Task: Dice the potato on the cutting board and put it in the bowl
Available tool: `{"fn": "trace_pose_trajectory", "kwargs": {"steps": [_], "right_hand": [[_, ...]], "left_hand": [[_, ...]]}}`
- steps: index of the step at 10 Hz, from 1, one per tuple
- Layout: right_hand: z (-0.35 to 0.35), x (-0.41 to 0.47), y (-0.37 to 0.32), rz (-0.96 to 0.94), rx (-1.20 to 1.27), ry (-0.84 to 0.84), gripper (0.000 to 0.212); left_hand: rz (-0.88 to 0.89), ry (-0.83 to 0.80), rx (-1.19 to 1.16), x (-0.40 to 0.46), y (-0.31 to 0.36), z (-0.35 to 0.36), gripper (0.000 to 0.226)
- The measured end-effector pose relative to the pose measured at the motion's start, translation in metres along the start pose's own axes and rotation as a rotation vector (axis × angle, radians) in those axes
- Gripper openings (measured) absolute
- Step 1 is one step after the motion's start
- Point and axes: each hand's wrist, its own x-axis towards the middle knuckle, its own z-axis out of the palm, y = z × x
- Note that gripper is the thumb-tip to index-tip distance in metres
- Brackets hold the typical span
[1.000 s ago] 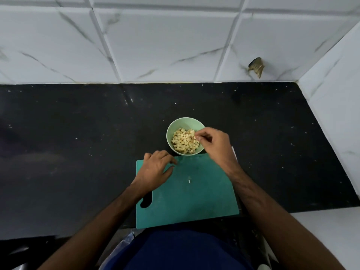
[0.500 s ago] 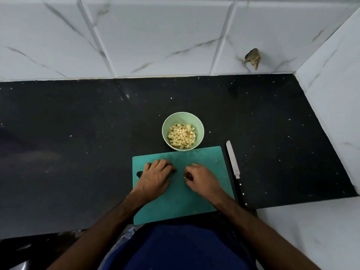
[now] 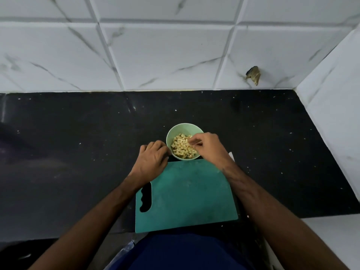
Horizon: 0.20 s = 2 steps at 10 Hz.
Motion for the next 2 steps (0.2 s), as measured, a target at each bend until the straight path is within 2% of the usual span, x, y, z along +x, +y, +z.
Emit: {"fn": "trace_pose_trajectory", "kwargs": {"steps": [1,2], "right_hand": [[-0.0143,0.0022,-0.0011,0.036,0.058,0.089,0.006],[-0.0215,0.0009,-0.0063,0.001,0.041,0.130,0.016]], "left_hand": [[0.001,0.037,0.020,0.0018,-0.0038,-0.0055,0.014],[-0.008,0.062,0.051,0.0054,-0.0040,-0.0105,0.017]]}}
